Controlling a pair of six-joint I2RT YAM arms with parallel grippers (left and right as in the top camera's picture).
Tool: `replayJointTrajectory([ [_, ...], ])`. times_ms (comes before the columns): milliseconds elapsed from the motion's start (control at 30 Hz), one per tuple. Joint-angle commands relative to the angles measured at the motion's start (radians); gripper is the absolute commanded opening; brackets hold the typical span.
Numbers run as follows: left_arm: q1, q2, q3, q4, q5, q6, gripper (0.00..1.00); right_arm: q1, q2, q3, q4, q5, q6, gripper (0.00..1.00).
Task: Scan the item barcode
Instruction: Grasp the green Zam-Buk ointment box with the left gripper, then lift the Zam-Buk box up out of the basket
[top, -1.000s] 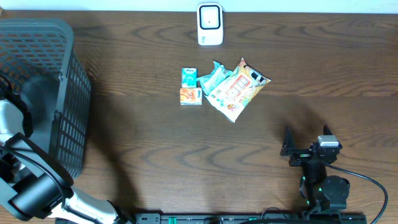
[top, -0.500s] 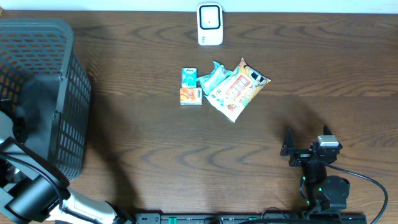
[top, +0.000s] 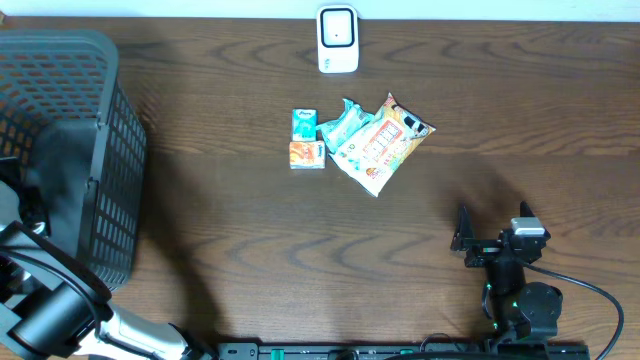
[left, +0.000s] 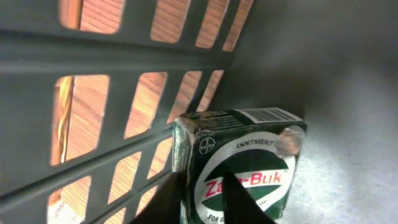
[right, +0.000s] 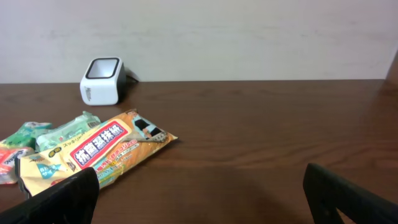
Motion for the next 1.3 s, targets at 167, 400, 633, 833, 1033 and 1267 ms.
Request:
replayJointTrajectory([
  [167, 0.002, 0.016, -0.005, -0.026, 0.134, -0.011, 0.07, 0.002, -0.005, -0.002, -0.005, 0.005, -0.011, 0.99],
  [400, 0.0, 0.013, -0.005, -0.02, 0.135, -0.071, 0.07, 0.002, -0.005, -0.002, -0.005, 0.005, -0.011, 0.99],
  [633, -0.003, 0.007, -0.005, -0.015, 0.237, -0.123, 0.07, 0.002, -0.005, -0.002, -0.005, 0.005, -0.011, 0.99],
  [833, -0.003, 0.007, -0.005, -0.023, 0.41, -0.129, 0.61, 0.002, -0.005, -0.002, -0.004, 0.005, -0.011, 0.99],
  [1033, -0.002, 0.008, -0.005, -0.029, 0.36, -0.131, 0.8, 0.002, -0.005, -0.002, -0.005, 0.005, -0.011, 0.99],
  [1267, 0.023, 0.017, -0.005, -0.016, 0.264, -0.26, 0.92, 0.002, -0.005, -0.002, -0.005, 0.005, -0.011, 0.99],
])
